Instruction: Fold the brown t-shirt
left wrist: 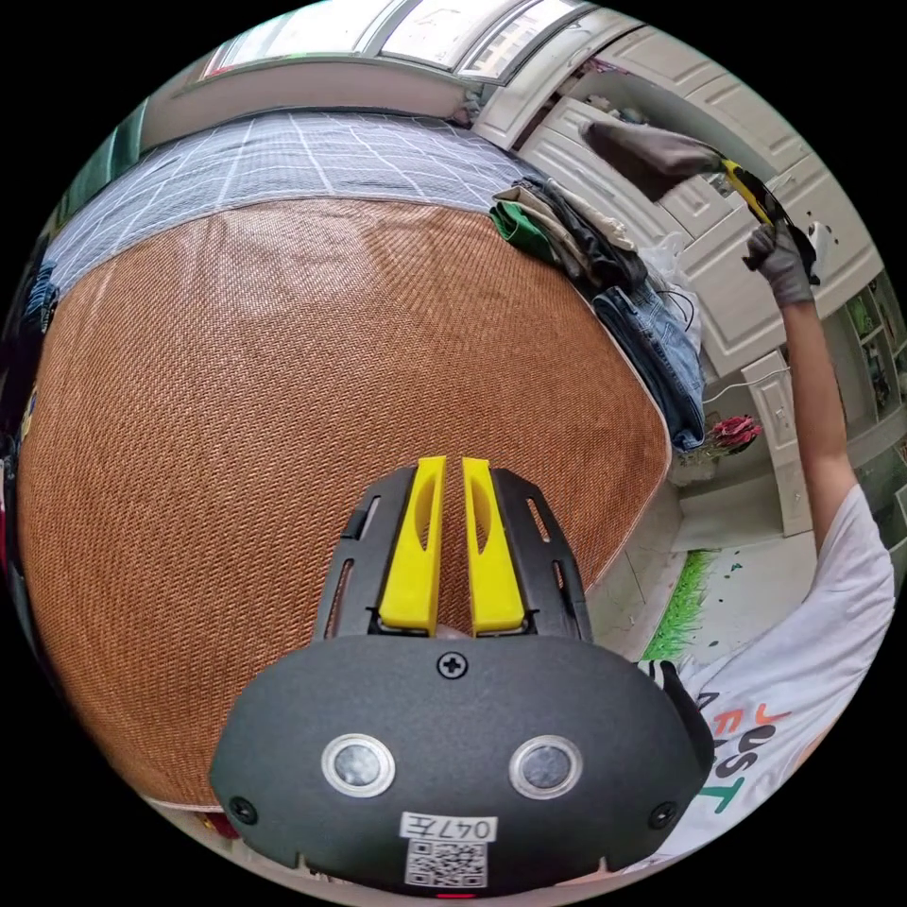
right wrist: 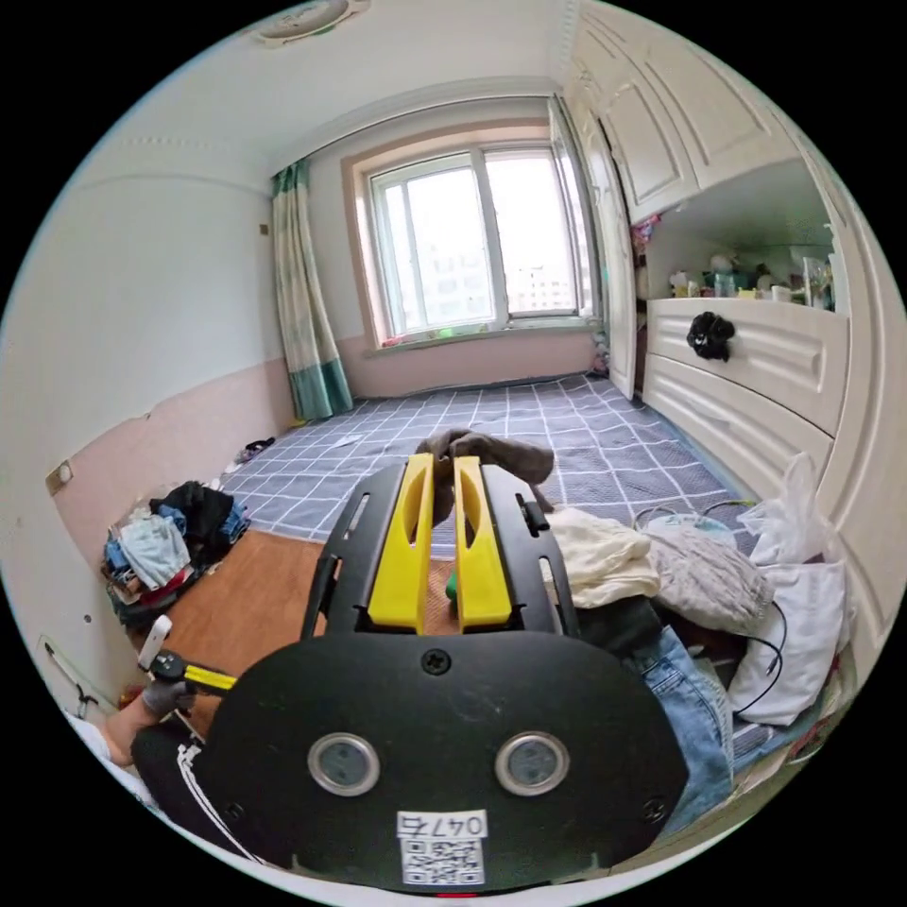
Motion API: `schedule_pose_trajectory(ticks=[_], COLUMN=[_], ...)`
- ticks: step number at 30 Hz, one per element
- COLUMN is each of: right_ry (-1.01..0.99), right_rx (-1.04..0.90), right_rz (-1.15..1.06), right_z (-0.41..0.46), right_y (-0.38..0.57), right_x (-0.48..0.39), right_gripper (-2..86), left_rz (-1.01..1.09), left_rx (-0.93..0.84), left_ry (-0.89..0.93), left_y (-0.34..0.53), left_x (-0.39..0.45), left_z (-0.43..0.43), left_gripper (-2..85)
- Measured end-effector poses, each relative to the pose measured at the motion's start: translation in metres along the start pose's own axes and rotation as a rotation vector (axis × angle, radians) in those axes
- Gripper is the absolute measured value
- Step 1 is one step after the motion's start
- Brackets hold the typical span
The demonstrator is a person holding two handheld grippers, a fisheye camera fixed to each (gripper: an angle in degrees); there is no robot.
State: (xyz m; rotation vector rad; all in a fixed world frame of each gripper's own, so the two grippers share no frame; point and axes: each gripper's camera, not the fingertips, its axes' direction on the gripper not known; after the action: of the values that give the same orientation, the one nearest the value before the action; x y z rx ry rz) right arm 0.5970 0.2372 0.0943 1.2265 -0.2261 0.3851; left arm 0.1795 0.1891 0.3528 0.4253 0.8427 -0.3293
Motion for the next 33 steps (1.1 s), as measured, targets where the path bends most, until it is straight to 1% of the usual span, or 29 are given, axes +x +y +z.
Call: schedule_pose_trajectory(ticks=[2, 4, 6, 7, 8, 9, 11, 13, 16, 18, 19, 20, 21, 22, 23, 24, 25, 27, 30, 33], right_ry=[0.037, 0.082, 0.177, 0.194, 0.207, 0.212, 0.229, 0.219, 0.103, -0.029, -0.067, -0.148, -0.234, -0.278, -0.362, -0.448, -0.494, -0.643, -0.729, -0.762], right_rx=[-0.034, -0.118, -0.261, -0.282, -0.309, -0.331, -0.286, -0.244, -0.221, -0.217, -0.224, -0.246, -0.271, -0.287, -0.314, -0.335, -0.353, -0.424, -0.445, -0.484], right_rz=[0.09, 0.158, 0.26, 0.301, 0.393, 0.47, 0.521, 0.499, 0.352, 0.188, 0.142, 0.062, -0.005, -0.029, -0.064, -0.085, -0.085, -0.072, -0.061, -0.032], right_z=[0.028, 0.061, 0.101, 0.107, 0.116, 0.12, 0.114, 0.107, 0.103, 0.1, 0.1, 0.101, 0.103, 0.104, 0.11, 0.118, 0.124, 0.146, 0.157, 0.17], right_y=[0.002, 0.021, 0.067, 0.081, 0.109, 0.136, 0.164, 0.176, 0.168, 0.159, 0.158, 0.162, 0.173, 0.181, 0.203, 0.231, 0.246, 0.305, 0.348, 0.368], right_x=[0.03, 0.056, 0.085, 0.093, 0.109, 0.121, 0.127, 0.12, 0.081, 0.024, 0.006, -0.031, -0.07, -0.089, -0.127, -0.164, -0.182, -0.246, -0.307, -0.34], right_gripper=[1.3, 1.8, 3.8, 5.6, 9.2, 9.4, 9.2, 8.1, 4.8, 1.7, 0.9, 0.1, -0.5, -0.7, -1.0, -1.1, -1.1, -1.2, -1.1, -1.1], left_rz=[-0.005, -0.008, -0.015, -0.017, -0.022, -0.026, -0.026, -0.019, 0.003, 0.009, 0.011, 0.011, 0.008, 0.006, 0.005, 0.006, 0.004, -0.008, -0.004, -0.01], left_rx=[-0.007, -0.016, -0.028, -0.031, -0.035, -0.036, -0.028, -0.011, 0.047, 0.116, 0.132, 0.163, 0.188, 0.197, 0.212, 0.222, 0.222, 0.192, 0.153, 0.196], left_ry=[0.006, 0.007, 0.001, -0.001, 0.0, 0.004, 0.008, 0.011, 0.022, 0.012, 0.007, -0.008, -0.022, -0.026, -0.031, -0.035, -0.039, -0.095, -0.161, -0.116], left_y=[0.004, 0.01, 0.02, 0.022, 0.028, 0.035, 0.045, 0.057, 0.08, 0.105, 0.112, 0.126, 0.14, 0.147, 0.161, 0.176, 0.183, 0.214, 0.256, 0.304], left_x=[0.003, 0.007, 0.011, 0.012, 0.013, 0.014, 0.016, 0.021, 0.028, 0.032, 0.032, 0.032, 0.032, 0.031, 0.03, 0.029, 0.028, 0.025, 0.019, 0.003], left_z=[0.004, 0.007, 0.011, 0.012, 0.014, 0.014, 0.012, 0.006, -0.013, -0.037, -0.043, -0.055, -0.066, -0.071, -0.08, -0.088, -0.091, -0.099, -0.11, -0.137], left_gripper=[3.9, 3.9, 3.8, 3.7, 3.7, 3.6, 3.6, 3.4, 2.1, 0.2, -0.1, -0.5, -0.8, -0.8, -0.9, -0.9, -1.0, -1.0, -1.0, -1.0])
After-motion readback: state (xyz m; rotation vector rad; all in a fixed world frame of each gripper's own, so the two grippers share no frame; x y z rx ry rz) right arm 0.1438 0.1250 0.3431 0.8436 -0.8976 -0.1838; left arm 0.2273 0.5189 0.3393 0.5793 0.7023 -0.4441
